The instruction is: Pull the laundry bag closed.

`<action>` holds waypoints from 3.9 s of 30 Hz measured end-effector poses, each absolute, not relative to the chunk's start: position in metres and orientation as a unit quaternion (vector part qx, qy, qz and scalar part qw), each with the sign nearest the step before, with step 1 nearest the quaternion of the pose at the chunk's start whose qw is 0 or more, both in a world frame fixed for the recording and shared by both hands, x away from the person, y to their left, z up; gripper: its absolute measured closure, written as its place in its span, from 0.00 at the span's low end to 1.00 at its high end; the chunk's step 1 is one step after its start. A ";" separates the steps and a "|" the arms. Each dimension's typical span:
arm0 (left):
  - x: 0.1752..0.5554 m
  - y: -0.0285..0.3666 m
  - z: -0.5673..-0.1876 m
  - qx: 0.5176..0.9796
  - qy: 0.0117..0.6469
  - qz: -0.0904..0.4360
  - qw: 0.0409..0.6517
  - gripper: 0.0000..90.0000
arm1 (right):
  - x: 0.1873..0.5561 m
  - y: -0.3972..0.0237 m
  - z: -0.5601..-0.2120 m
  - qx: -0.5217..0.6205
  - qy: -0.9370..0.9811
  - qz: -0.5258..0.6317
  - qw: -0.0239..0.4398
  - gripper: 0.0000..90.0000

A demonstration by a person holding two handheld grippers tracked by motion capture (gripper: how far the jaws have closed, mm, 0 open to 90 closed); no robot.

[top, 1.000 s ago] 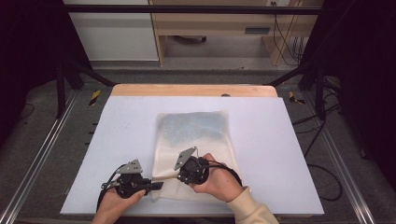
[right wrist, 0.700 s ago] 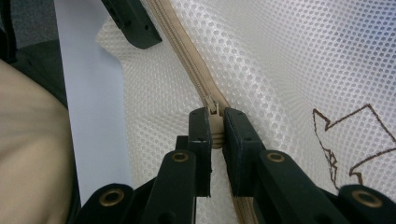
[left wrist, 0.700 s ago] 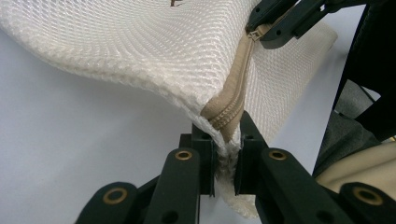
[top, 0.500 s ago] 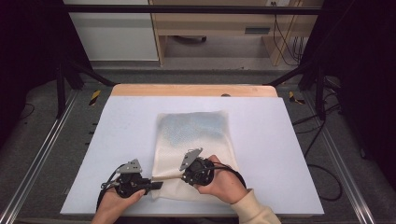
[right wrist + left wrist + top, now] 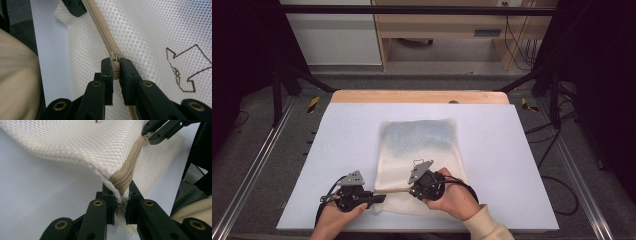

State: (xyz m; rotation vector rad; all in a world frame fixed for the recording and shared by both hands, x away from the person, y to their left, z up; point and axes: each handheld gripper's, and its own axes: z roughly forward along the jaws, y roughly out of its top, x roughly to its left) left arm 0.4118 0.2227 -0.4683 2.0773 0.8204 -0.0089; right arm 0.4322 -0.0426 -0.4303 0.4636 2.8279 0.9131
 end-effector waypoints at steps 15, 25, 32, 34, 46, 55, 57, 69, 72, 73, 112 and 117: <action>0.411 0.222 -0.468 0.841 0.327 0.002 0.431 0.90 | 0.427 -0.054 -0.430 0.169 0.932 0.312 0.075 0.91; 0.411 0.222 -0.469 0.842 0.328 0.005 0.428 0.90 | 0.423 -0.056 -0.430 0.174 0.930 0.314 0.078 0.91; 0.411 0.222 -0.469 0.844 0.326 0.004 0.427 0.90 | 0.424 -0.056 -0.431 0.171 0.932 0.310 0.079 0.91; 0.410 0.222 -0.469 0.844 0.326 0.005 0.426 0.90 | 0.423 -0.056 -0.430 0.171 0.932 0.311 0.079 0.91; 0.410 0.221 -0.468 0.845 0.325 0.004 0.425 0.90 | 0.423 -0.056 -0.431 0.170 0.932 0.311 0.079 0.91; 0.410 0.222 -0.469 0.844 0.325 0.003 0.427 0.90 | 0.424 -0.057 -0.430 0.172 0.931 0.312 0.077 0.91; 0.410 0.222 -0.469 0.844 0.325 0.004 0.426 0.90 | 0.424 -0.058 -0.430 0.172 0.931 0.313 0.078 0.91; 0.410 0.222 -0.468 0.844 0.325 0.006 0.427 0.90 | 0.422 -0.069 -0.429 0.185 0.928 0.313 0.085 0.91; 0.410 0.223 -0.468 0.844 0.325 0.008 0.427 0.90 | 0.422 -0.073 -0.429 0.191 0.926 0.313 0.086 0.91; 0.410 0.223 -0.468 0.844 0.325 0.008 0.426 0.90 | 0.422 -0.074 -0.430 0.192 0.926 0.313 0.086 0.91; 0.409 0.223 -0.466 0.844 0.326 0.013 0.426 0.90 | 0.418 -0.089 -0.432 0.205 0.923 0.314 0.092 0.91; 0.409 0.224 -0.467 0.844 0.327 0.013 0.424 0.90 | 0.417 -0.088 -0.434 0.205 0.923 0.313 0.091 0.91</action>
